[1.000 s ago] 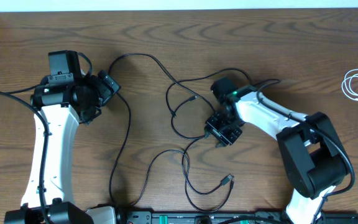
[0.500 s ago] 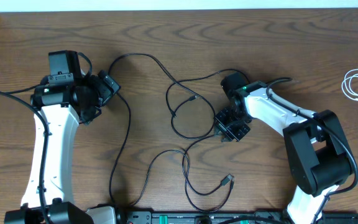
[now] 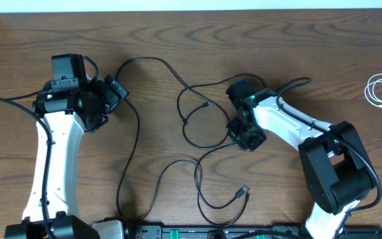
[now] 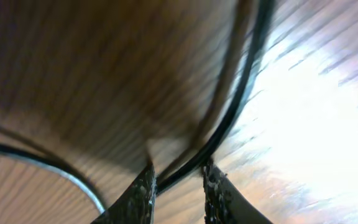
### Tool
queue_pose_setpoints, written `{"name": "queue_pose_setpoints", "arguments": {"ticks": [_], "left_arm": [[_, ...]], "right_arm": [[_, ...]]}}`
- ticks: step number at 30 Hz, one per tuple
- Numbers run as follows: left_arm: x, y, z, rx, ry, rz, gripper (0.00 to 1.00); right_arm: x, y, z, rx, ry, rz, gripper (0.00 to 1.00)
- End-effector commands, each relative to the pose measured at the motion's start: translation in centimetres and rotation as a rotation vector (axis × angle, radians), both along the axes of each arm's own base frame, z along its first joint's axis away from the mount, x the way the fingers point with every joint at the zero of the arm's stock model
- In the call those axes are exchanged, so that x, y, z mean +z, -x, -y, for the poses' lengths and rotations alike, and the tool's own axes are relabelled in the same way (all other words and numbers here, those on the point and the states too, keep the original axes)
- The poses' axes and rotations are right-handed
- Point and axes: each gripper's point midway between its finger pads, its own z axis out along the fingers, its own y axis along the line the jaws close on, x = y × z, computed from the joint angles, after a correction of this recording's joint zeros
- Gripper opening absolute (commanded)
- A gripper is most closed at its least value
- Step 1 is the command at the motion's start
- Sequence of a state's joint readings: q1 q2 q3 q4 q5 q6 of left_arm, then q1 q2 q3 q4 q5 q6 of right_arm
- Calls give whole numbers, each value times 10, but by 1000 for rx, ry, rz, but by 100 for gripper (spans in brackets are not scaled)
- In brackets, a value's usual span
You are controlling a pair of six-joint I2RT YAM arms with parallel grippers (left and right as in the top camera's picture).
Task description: Untangle cables
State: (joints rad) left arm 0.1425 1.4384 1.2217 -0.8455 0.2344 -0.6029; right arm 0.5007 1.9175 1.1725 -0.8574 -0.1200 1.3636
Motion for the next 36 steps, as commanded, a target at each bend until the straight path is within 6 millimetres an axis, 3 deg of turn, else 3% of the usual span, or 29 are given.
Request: {"name": "queue_pose_setpoints", "arguments": {"ticks": [1, 6, 16, 20, 22, 28, 32, 36], "left_arm": [[0, -1, -1, 7, 3, -2, 98], [0, -1, -1, 7, 3, -2, 98], [0, -1, -1, 7, 3, -2, 98], [0, -1, -1, 7, 3, -2, 98], [0, -1, -1, 6, 3, -2, 98], [0, -1, -1, 6, 3, -2, 98], [0, -1, -1, 7, 3, -2, 98], [0, -1, -1, 6, 3, -2, 98]], "right_arm": [[-17, 0, 45, -22, 246, 30, 24], [-16, 0, 57, -53, 277, 16, 27], [-28, 5, 59, -114, 267, 26, 25], [-36, 9, 57, -116, 248, 23, 13], [-36, 11, 58, -115, 250, 19, 1], [-35, 8, 65, -11, 274, 26, 1], [-22, 2, 79, 63, 302, 26, 1], [13, -14, 86, 179, 269, 66, 1]]}}
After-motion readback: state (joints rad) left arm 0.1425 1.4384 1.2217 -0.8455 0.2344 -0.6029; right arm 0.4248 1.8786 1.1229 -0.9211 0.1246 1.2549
